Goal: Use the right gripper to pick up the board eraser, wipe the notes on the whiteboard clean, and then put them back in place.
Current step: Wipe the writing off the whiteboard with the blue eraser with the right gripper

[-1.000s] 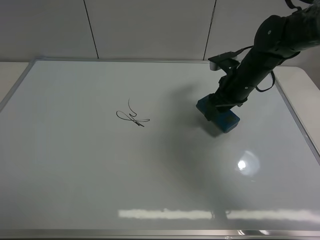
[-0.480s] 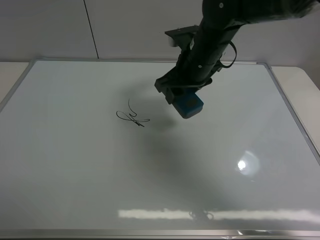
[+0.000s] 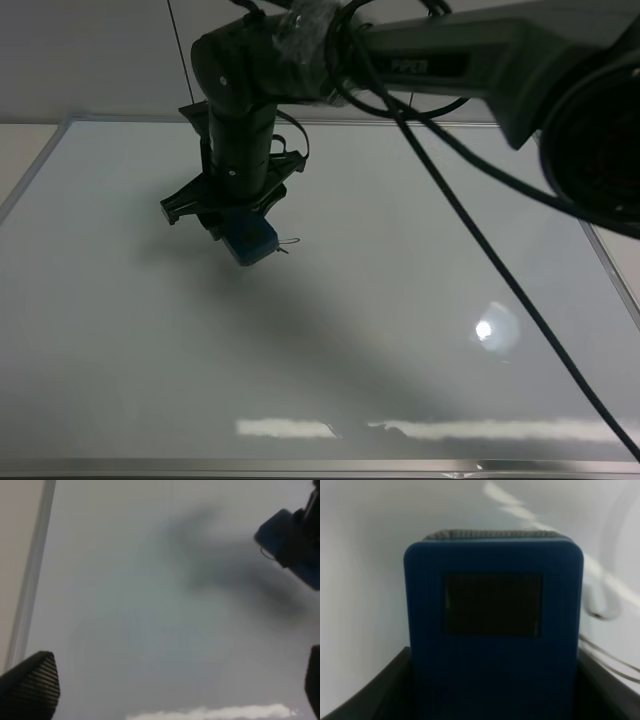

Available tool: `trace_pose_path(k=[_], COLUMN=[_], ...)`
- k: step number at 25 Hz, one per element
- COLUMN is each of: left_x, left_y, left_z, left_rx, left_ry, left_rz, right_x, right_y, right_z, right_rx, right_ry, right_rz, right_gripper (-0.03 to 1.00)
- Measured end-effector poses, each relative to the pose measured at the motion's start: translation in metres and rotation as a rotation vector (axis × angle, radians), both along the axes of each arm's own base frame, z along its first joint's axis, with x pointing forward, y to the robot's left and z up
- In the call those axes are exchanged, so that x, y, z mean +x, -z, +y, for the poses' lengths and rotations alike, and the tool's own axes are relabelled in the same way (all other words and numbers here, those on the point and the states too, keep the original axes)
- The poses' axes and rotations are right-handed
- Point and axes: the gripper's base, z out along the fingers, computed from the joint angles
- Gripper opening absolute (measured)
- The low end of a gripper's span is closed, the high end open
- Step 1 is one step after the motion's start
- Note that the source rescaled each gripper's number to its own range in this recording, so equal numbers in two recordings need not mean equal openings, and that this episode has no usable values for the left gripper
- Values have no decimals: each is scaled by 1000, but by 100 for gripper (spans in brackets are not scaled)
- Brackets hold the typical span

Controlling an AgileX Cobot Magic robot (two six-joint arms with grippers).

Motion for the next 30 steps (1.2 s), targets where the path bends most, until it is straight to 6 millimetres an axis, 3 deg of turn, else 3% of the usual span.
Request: trace_pose_path(k=[4,7,19,30], left_x=[0,0,0,0], left_y=[0,0,0,0], left_z=[0,0,0,0], left_rx=[0,0,0,0], left_ry=[0,0,0,0], left_rz=[0,0,0,0], right_x=[0,1,11,22], right_y=[22,30,34,49], right_z=[22,25,14,-1], right_rx=[13,8,-80,-90], right_ry=[20,26,49,95], right_rz=[14,22,-29,3], right_gripper=[1,1,1,0])
